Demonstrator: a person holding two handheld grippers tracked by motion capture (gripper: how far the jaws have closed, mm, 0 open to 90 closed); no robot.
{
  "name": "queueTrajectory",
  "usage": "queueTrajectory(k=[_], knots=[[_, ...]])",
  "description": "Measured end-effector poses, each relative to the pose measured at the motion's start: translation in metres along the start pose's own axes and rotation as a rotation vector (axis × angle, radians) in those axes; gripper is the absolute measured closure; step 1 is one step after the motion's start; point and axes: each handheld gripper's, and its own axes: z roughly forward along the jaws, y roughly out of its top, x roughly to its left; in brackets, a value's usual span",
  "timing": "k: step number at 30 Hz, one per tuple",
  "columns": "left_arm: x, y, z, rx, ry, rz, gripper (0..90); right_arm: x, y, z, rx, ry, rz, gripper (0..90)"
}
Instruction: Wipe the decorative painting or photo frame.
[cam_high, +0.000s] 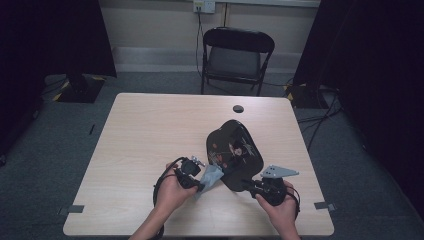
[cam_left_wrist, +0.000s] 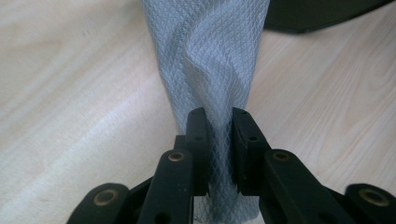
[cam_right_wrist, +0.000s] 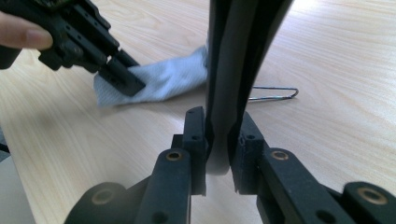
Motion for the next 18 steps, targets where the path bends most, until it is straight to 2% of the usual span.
queueTrajectory(k=[3, 7, 18], knots=[[0.000, -0.001, -0.001, -0.002, 0.001, -0.001, 79.0, 0.000, 0.000, 0.000, 0.001, -0.001, -0.001, 78.6], [0.001, 0.001, -0.012, -0.021, 0.005, 0.004, 79.0, 0.000, 0.000, 0.000, 0.001, 0.000, -0.001, 78.6], [0.007, 0.023, -0.067, -0.117, 0.028, 0.002, 79.0, 0.000, 0.000, 0.000, 0.003, -0.002, 0.002, 78.6]])
